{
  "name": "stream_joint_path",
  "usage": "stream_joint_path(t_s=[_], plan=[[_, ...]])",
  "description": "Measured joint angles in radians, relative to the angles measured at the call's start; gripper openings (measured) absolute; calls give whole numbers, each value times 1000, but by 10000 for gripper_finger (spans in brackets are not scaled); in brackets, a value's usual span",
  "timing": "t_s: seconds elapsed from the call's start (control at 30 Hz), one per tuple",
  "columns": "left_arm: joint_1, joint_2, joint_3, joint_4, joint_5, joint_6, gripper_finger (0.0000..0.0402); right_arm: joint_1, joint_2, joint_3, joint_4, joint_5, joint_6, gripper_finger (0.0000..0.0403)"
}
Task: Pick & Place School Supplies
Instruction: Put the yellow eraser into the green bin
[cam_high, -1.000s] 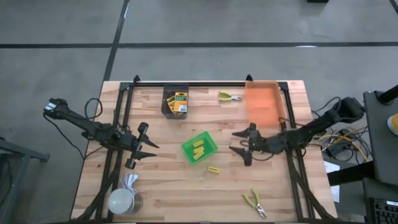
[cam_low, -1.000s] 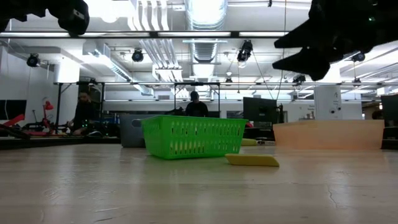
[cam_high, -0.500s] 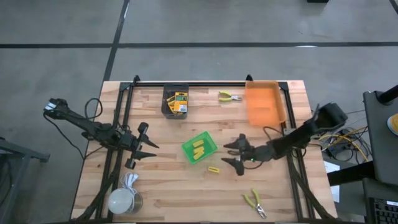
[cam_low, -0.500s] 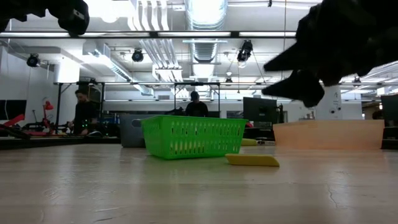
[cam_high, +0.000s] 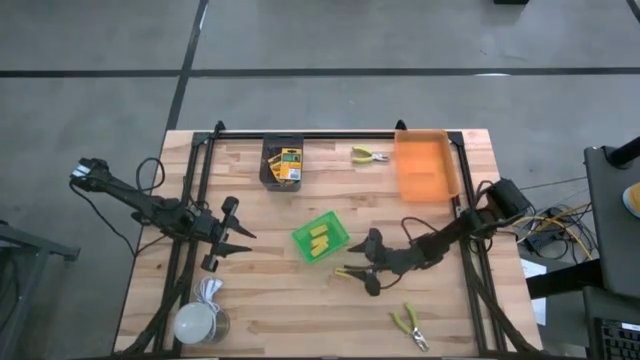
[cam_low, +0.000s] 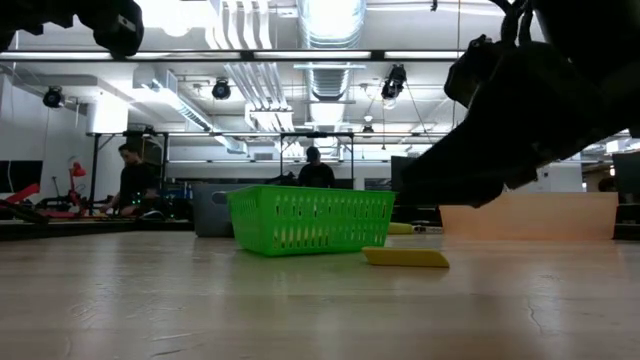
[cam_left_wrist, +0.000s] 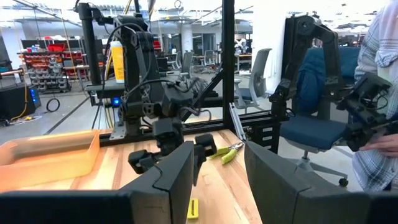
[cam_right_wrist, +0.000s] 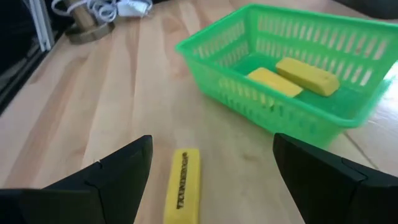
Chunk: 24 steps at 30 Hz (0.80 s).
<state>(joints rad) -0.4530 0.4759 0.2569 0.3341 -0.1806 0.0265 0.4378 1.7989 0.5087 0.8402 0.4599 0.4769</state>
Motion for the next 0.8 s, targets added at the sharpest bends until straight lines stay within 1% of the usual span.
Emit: stream_joint_path(t_s=[0.37, 0.57, 0.67, 0.8], plan=[[0, 0, 0, -9, 0, 0, 149, 56, 51, 43, -97, -2, -18, 325], [0, 4, 0, -19, 0, 0, 149, 55, 49, 65, -167, -28, -18, 325], [0, 5, 0, -22, 0, 0, 149, 55, 48, 82, -213, -70, -12, 325], [0, 6, 0, -22, 0, 0, 149, 53, 48, 114, -274, -98, -12, 325]])
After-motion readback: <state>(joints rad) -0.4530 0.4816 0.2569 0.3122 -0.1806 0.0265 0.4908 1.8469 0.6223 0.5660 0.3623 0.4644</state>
